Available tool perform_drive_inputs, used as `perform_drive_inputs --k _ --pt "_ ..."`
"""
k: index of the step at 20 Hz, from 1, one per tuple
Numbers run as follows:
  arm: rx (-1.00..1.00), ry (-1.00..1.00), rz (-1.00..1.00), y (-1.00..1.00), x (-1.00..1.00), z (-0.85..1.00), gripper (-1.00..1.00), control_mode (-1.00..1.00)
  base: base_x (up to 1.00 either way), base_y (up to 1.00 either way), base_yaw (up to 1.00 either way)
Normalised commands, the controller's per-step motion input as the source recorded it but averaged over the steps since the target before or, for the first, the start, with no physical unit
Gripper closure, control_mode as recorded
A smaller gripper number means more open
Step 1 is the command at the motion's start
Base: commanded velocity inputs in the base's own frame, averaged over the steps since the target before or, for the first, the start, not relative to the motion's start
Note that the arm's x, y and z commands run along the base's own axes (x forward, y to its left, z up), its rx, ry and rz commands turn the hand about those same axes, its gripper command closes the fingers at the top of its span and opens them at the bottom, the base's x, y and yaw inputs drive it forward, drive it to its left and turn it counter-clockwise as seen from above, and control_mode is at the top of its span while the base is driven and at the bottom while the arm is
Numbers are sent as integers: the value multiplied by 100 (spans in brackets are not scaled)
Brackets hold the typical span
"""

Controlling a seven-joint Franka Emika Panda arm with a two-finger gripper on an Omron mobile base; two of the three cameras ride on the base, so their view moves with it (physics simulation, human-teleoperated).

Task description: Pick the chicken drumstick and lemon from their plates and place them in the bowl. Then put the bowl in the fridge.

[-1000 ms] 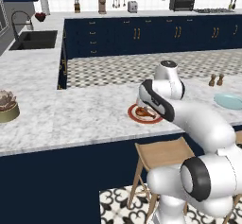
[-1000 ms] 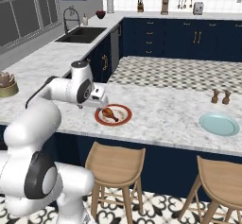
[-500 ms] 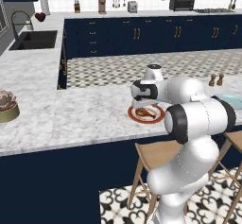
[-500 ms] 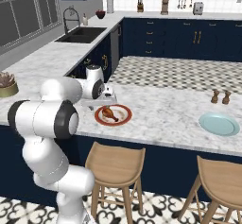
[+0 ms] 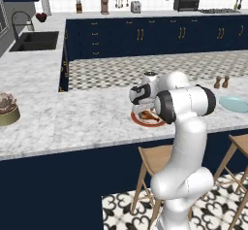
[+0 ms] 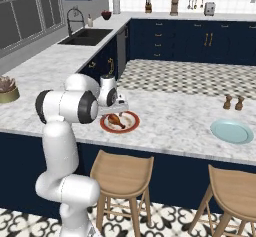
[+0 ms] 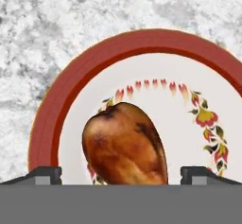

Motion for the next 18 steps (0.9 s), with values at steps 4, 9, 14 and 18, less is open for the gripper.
perform_drive_inputs --k 4,9,14,18 --pt "-3 6 10 -5 27 -34 -100 -100 0 0 0" --pt "-4 16 3 -1 0 -62 -100 -100 0 0 0" --pt "0 1 2 0 0 -15 100 -100 0 0 0" --pt "0 0 0 0 -2 0 100 -100 0 0 0"
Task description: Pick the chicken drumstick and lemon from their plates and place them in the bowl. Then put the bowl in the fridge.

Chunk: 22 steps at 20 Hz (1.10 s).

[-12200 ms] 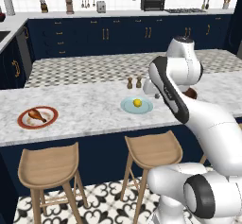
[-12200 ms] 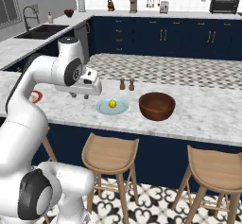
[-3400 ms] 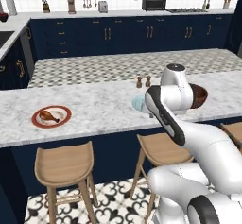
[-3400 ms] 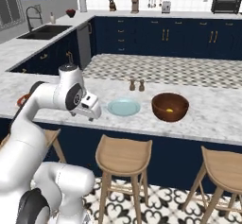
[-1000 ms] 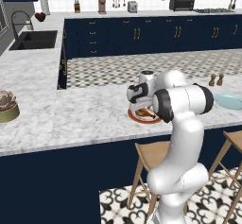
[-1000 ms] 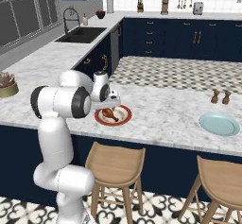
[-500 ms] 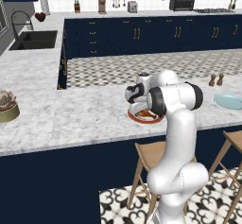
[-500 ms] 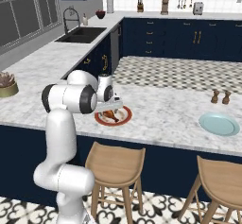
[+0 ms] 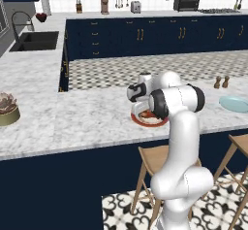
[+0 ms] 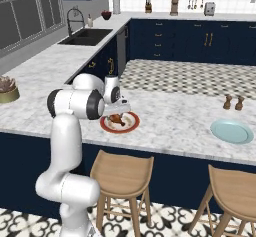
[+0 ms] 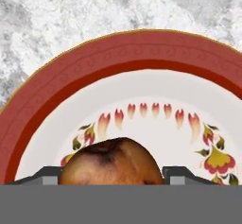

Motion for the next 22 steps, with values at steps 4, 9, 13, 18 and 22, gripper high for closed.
perform_drive_inputs --k 4,9,13,18,22 --pt "0 -2 -1 0 -17 22 100 -100 0 0 0" --pt "1 -22 -2 9 -61 99 100 -100 0 0 0" --pt "2 -47 0 3 -100 100 100 -100 0 0 0" --pt "0 -20 0 1 -100 100 100 -100 0 0 0" --pt "0 0 0 8 -100 100 100 -100 0 0 0"
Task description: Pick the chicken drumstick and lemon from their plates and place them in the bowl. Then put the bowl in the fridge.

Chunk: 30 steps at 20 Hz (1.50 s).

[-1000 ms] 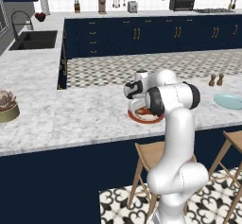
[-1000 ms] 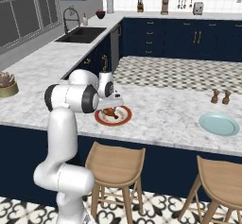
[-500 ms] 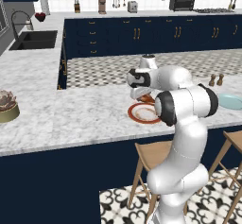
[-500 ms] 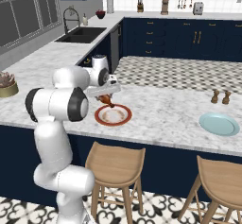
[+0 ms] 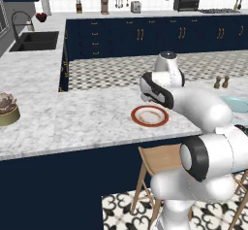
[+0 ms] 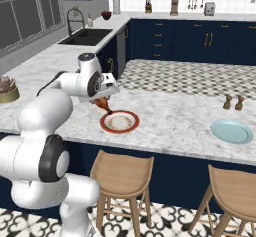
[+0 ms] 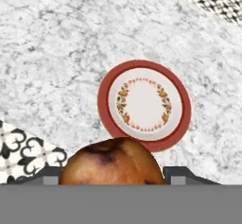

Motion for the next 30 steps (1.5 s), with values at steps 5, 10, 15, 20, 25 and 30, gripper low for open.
perform_drive_inputs --k 5,10,15,20,25,30 --pt "-4 21 4 33 -100 61 100 -100 0 0 0" --pt "1 -2 10 8 -83 -2 100 -100 0 0 0" --pt "0 1 0 0 -1 -1 100 -100 0 0 0" --pt "0 0 -1 0 -17 0 100 100 -12 -5 -1" --pt "0 0 0 0 0 0 100 100 -63 -83 -8" --pt "0 0 0 0 0 0 100 100 -5 -100 -2"
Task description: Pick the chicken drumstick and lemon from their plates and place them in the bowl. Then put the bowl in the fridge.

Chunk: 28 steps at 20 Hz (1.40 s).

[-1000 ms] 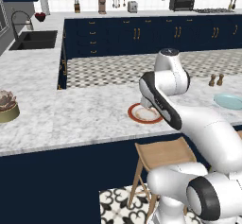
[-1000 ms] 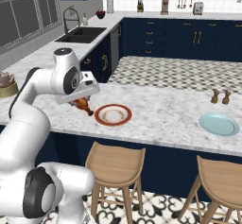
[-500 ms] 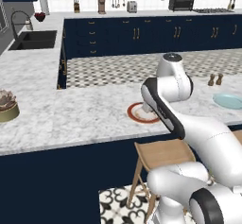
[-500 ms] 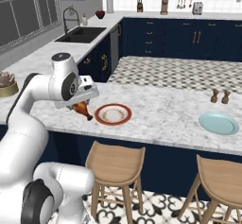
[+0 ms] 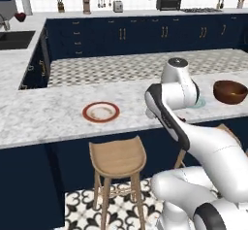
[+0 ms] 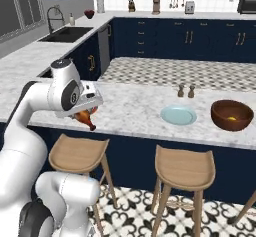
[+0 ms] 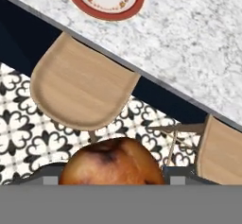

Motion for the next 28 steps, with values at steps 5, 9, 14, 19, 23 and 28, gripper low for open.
perform_drive_inputs --k 5,9,14,19,23,28 --pt "0 0 0 0 0 0 100 100 12 -100 0" --pt "0 0 0 0 0 0 100 100 24 -100 0" --pt "0 0 0 0 0 0 100 100 30 -100 0" --pt "0 0 0 0 0 0 100 100 53 -100 0" --pt "0 0 0 0 0 0 100 100 69 -100 0" --pt "0 0 0 0 0 0 100 100 65 1 -4"
